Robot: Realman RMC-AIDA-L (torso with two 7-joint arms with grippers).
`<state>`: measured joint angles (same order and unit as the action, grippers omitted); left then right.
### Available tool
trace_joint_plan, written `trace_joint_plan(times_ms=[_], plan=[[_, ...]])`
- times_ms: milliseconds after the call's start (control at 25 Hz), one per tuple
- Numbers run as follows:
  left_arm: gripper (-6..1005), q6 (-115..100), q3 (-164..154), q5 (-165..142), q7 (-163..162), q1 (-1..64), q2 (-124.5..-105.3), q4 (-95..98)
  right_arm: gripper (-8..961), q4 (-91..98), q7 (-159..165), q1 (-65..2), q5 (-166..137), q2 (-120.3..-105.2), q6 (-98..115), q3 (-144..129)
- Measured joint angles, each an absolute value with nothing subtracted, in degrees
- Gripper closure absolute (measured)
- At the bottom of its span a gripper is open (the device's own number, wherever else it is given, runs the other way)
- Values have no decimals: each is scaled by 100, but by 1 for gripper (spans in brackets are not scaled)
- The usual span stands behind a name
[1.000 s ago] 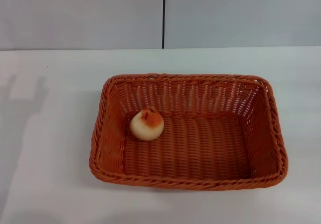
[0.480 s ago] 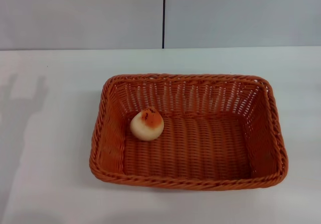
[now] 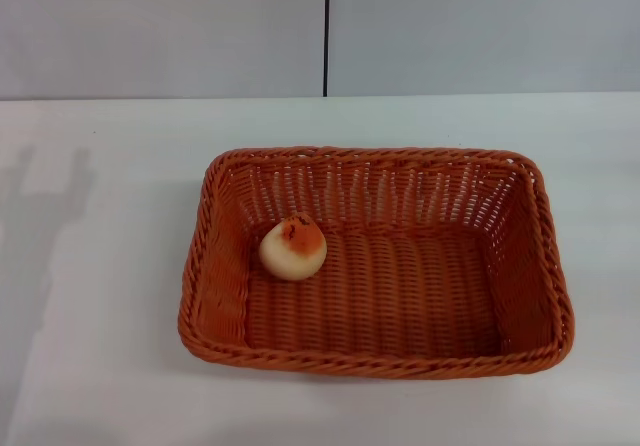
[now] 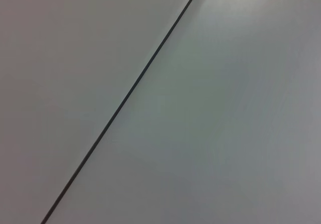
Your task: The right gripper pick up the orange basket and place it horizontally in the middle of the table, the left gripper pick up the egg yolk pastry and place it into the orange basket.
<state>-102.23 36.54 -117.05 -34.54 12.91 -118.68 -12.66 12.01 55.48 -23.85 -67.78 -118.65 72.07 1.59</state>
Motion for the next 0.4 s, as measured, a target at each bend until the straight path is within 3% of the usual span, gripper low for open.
trace_joint_plan(times_ms=[400], plan=[[170, -10594, 3635, -11716, -3400, 1250, -11873, -1266, 353, 1194, 5309, -2434, -6776, -11855, 7208, 148]])
